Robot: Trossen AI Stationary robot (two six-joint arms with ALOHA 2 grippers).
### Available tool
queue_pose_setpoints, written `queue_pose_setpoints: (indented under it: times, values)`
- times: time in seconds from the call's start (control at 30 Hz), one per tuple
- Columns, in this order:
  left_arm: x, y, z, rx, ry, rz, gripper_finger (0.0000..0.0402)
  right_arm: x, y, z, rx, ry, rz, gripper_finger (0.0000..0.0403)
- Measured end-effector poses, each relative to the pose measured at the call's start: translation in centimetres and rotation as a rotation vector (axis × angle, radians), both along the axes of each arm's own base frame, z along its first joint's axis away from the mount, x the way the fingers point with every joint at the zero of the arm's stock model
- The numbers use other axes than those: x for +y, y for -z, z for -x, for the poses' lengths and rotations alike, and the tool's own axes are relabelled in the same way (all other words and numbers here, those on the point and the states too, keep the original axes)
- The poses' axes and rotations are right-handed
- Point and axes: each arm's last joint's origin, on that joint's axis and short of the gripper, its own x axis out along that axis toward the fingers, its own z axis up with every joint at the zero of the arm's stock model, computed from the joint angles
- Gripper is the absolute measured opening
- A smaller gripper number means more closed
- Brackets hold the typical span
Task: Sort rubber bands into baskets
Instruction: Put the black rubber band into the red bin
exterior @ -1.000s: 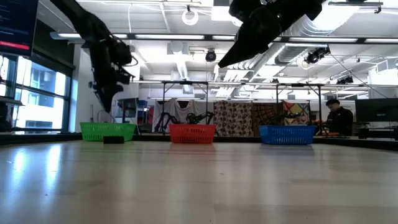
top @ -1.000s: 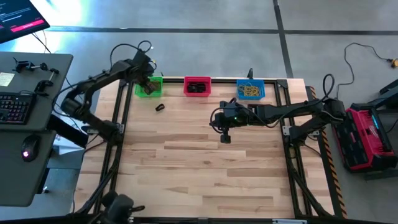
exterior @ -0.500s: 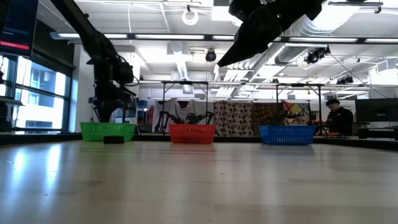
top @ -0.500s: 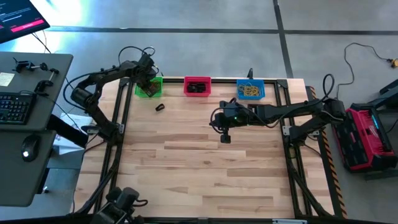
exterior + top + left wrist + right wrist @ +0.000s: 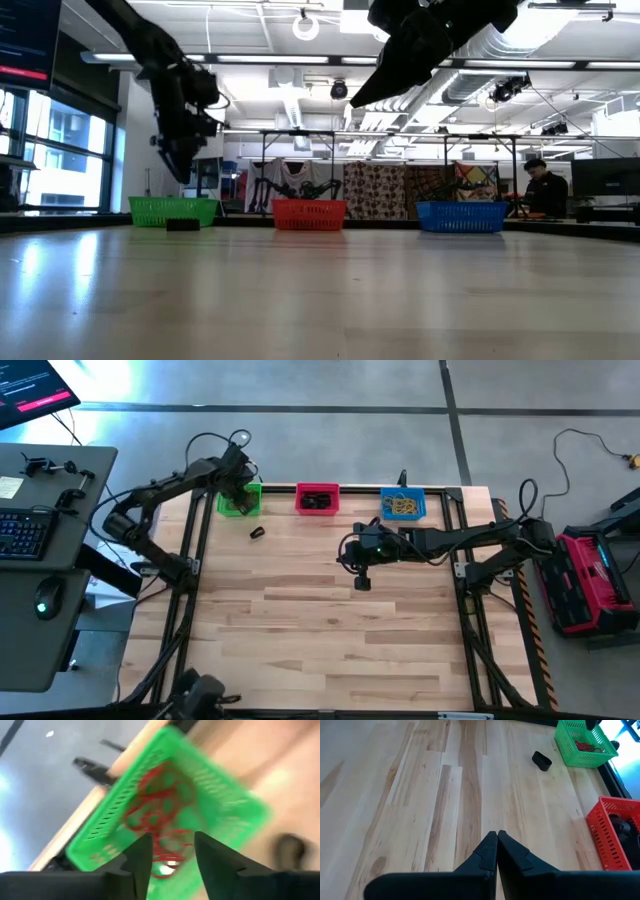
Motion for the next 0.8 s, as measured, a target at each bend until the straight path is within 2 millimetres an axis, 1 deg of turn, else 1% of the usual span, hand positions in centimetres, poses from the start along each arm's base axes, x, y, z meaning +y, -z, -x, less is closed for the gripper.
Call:
queue_pose_setpoints:
  times: [0.1, 0.23, 0.33, 0.43, 0.53, 0.7, 0.8]
  values:
    - [-1.9, -1.6, -0.8, -0.079, 0.061, 0.017, 0.0158, 0.0, 0.0, 0.0, 0.000, 0.000, 0.000, 0.0000]
    - [-5.1, -3.6, -2.2, -0.169, 0.150, 0.001, 0.0183, 0.0, 0.0, 0.0, 0.000, 0.000, 0.000, 0.0000]
    - [-7.4, -3.7, -2.8, -0.186, 0.214, -0.011, 0.0192, 0.0, 0.0, 0.0, 0.001, 0.000, 0.000, 0.0000]
    - [-9.1, -3.0, -3.1, -0.204, 0.223, 0.022, 0.0193, 0.0, 0.0, 0.0, 0.001, 0.000, 0.000, 0.0000]
    - [-10.5, -1.5, -3.1, -0.200, 0.238, 0.052, 0.0193, 0.0, 0.0, 0.0, 0.001, -0.001, 0.001, 0.0000]
    - [-11.4, 1.3, -2.9, -0.202, 0.237, 0.070, 0.0189, 0.0, 0.0, 0.0, 0.001, -0.002, 0.003, 0.0000]
    - [-11.6, 2.5, -2.5, -0.196, 0.209, 0.061, 0.0186, 0.0, 0.3, -0.3, 0.003, -0.011, 0.014, 0.0000]
